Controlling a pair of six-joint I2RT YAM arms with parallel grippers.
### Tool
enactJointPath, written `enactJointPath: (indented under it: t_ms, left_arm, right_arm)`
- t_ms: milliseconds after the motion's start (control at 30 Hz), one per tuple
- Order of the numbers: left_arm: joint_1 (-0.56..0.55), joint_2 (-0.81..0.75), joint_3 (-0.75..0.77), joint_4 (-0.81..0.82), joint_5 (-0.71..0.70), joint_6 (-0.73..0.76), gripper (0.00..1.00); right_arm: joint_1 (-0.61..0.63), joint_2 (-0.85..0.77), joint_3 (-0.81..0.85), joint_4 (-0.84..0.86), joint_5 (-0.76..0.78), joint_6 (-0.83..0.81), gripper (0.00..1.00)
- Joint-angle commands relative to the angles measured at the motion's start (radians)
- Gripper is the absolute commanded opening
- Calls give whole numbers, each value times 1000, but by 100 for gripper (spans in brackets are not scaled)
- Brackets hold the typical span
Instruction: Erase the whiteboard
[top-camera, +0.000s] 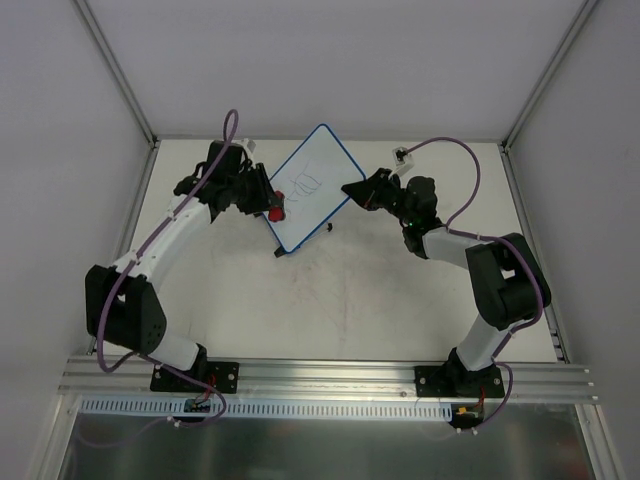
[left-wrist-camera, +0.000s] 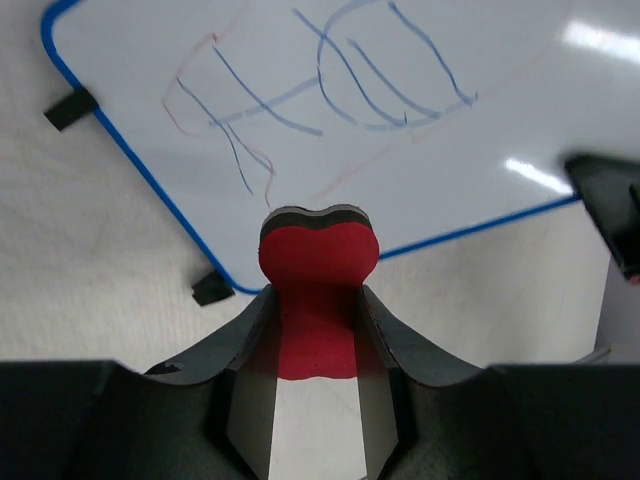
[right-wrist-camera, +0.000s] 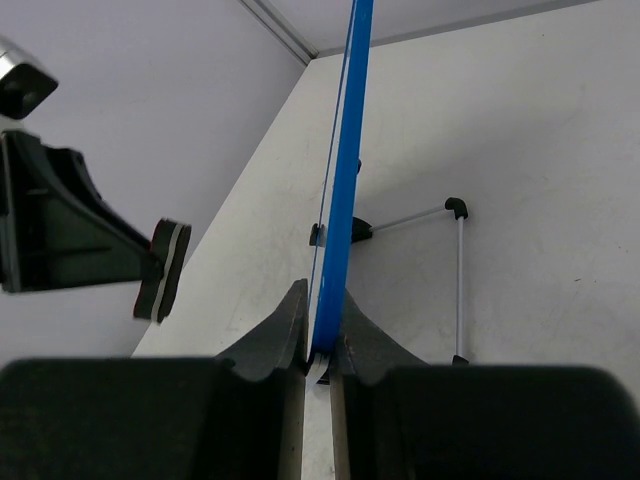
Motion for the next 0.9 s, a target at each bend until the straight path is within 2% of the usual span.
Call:
enactJointPath:
  t_ms: [0, 133, 333, 567, 767, 867]
  left_arm:
    - [81, 95, 141, 24, 85, -32, 1]
    - [144, 204, 214, 24, 84, -70, 0]
    - [162, 320, 243, 68, 78, -111, 0]
    - [154, 274, 22, 347, 56, -182, 0]
    - [138, 275, -88, 436, 10, -228, 0]
    - [137, 274, -143, 543, 10, -246, 0]
  right_arm:
    - [5, -7, -4, 55, -33, -88, 6]
    - [5, -8, -2, 50, -33, -88, 5]
    - [3, -8, -1, 47, -33, -90, 5]
    - [5, 4, 7, 47, -39, -80, 5]
    - [6, 9, 9, 47, -39, -79, 5]
    - [6, 10, 12, 48, -42, -77, 5]
